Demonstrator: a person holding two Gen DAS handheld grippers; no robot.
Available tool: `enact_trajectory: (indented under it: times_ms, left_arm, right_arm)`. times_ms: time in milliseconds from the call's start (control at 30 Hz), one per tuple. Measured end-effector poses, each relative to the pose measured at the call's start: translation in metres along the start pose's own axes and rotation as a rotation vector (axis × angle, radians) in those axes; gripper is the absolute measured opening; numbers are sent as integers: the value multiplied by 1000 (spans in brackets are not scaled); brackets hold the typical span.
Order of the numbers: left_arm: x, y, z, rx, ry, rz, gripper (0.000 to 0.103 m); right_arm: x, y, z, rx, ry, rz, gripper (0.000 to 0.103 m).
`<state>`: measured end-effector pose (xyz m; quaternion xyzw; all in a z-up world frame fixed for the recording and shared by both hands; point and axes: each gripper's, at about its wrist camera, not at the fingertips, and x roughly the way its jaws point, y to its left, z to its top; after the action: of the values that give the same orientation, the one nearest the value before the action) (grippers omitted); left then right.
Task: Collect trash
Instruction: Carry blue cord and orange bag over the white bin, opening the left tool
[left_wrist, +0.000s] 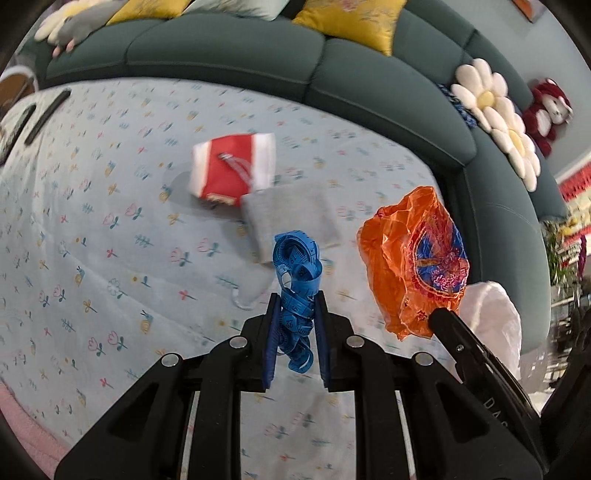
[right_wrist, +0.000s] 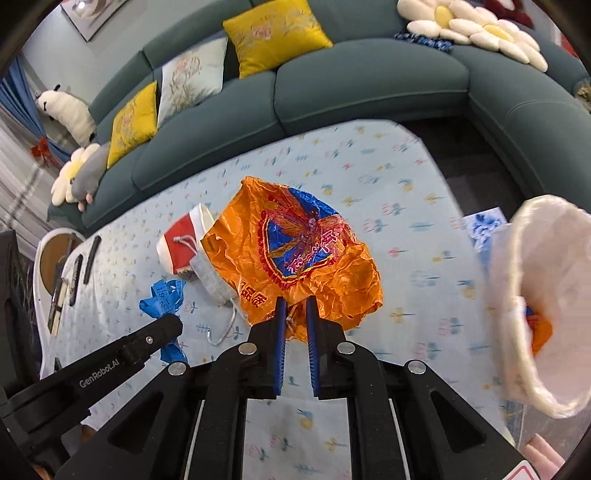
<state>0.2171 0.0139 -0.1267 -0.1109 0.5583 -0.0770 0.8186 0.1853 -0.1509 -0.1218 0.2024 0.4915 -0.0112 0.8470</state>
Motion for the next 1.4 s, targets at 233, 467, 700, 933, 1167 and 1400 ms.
enact_trajectory:
  times_ms: [233, 467, 700, 933, 1167, 1400]
  left_arm:
    - [-32, -57, -16, 112, -46, -35, 17]
    - [-52, -111, -35, 227, -78, -59, 17]
    - [-60, -163, -55, 335, -82, -85, 17]
    - [-63, -217, -80, 448, -77, -123, 18]
    - [-56, -253, -99, 532, -66, -148, 18]
    - [-44, -274, -109, 575, -45, -149, 18]
  right_arm:
    - [-51, -36, -3, 50, -83, -5, 10]
    - [-98, -76, -5, 106, -166, -26, 10]
    - [-139, -121, -10, 154, -235, -56, 10]
    - [-170, -174, -22, 219, -284, -93, 10]
    - [-187, -218, -32, 282, -306, -125, 10]
    - [-188, -246, -40, 333, -307, -147, 10]
